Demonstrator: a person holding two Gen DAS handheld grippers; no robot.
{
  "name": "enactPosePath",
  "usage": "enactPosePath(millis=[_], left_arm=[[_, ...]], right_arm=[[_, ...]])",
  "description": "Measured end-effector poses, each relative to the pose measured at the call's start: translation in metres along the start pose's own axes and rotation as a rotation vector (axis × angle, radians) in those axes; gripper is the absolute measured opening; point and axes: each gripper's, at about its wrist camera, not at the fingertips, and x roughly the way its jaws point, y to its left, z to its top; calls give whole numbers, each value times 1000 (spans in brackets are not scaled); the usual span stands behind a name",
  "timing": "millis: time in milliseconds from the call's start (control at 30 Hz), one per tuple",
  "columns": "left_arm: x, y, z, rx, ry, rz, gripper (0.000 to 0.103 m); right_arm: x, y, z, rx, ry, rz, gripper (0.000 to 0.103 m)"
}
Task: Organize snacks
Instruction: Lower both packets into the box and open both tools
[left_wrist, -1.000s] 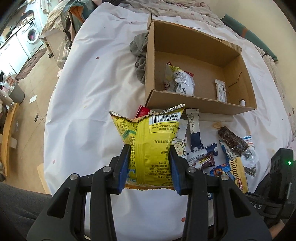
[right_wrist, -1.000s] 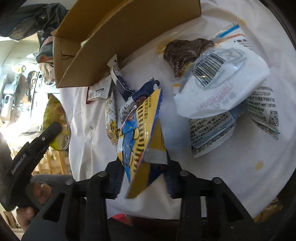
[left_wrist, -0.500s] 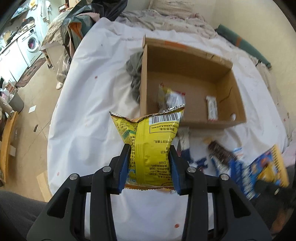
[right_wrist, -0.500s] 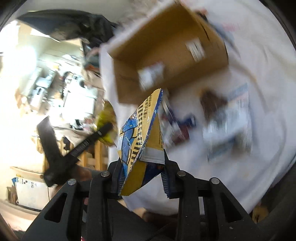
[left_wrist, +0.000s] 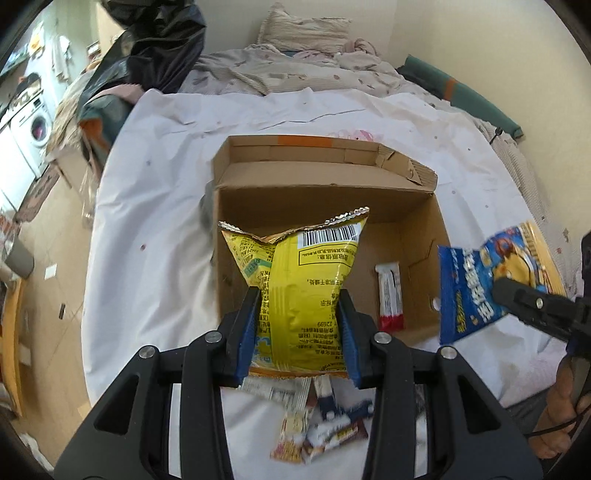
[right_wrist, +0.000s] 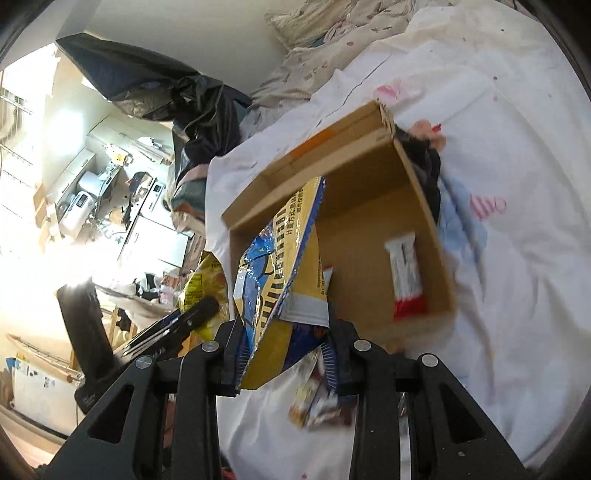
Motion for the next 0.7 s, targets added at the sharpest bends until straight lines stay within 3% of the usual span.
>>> enactPosePath(millis=[267, 367, 700], left_arm=[[55, -14, -6, 2, 51, -55, 36], [70, -15, -10, 10, 75, -34, 36], [78, -17, -7, 6, 65, -39, 36]], right_arm=[[38, -35, 7, 3, 22, -57, 34], [47, -38, 9, -12, 28, -87, 34], [77, -37, 9, -30, 83, -111, 35]])
